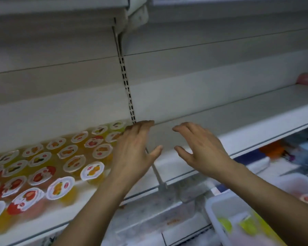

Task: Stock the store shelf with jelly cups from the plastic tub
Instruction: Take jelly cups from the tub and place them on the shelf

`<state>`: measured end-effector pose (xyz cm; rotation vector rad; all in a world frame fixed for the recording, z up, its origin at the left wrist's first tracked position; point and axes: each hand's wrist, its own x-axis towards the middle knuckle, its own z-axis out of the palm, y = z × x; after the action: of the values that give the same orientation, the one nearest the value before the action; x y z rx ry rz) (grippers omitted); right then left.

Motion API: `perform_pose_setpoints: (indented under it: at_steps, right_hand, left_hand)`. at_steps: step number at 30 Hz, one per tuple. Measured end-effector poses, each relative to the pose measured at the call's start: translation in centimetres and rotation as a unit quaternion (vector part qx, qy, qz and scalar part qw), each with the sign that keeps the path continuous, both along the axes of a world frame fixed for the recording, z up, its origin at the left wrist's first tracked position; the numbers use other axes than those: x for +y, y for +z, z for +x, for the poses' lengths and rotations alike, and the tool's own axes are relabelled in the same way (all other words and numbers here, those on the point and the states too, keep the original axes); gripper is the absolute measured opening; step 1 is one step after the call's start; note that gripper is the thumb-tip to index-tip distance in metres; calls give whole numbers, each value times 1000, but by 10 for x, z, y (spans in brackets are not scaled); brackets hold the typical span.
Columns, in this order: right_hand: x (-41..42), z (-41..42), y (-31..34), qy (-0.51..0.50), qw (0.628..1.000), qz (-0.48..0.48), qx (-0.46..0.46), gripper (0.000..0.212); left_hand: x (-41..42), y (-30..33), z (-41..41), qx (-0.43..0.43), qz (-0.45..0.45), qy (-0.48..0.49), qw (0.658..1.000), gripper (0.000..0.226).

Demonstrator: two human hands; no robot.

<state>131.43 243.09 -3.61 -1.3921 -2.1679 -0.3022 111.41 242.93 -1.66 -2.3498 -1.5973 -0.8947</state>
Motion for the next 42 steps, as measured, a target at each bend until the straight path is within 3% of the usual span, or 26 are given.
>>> perform_pose_setpoints:
  at_steps: [4, 8, 13, 18, 23, 26, 33, 39, 42]
  right_hand:
    - [-33, 69, -17, -39, 998, -52, -3, 51]
    - [-73, 158, -49, -71, 990, -120, -10, 54]
    - [-113, 262, -94, -134, 953, -271, -19, 62]
    - [-142, 328, -145, -136, 914, -375, -69, 61]
    - [-163, 348, -198, -88, 894, -417, -135, 69]
    - [-162, 354, -220, -86, 893, -405, -179, 71]
    - [-149, 349, -241, -50, 869, -395, -296, 58]
    - [-143, 349, -237, -62, 867, -430, -244, 71]
    - [-139, 348, -224, -72, 882, -432, -172, 62]
  left_hand:
    - [-29, -32, 64, -30, -29, -47, 998, 66]
    - [-64, -73, 142, -57, -122, -98, 986, 69]
    - [-102, -128, 230, -54, -246, -123, 960, 69]
    - [-118, -184, 291, -46, -372, -96, 922, 73]
    - [-113, -242, 315, -16, -485, -31, 874, 84]
    - [-97, -264, 322, -38, -500, 32, 864, 89]
    - [-67, -296, 338, -11, -502, 103, 858, 63]
    - [-61, -306, 349, -97, -519, 99, 844, 38]
    - [-72, -300, 348, -144, -533, 89, 829, 36]
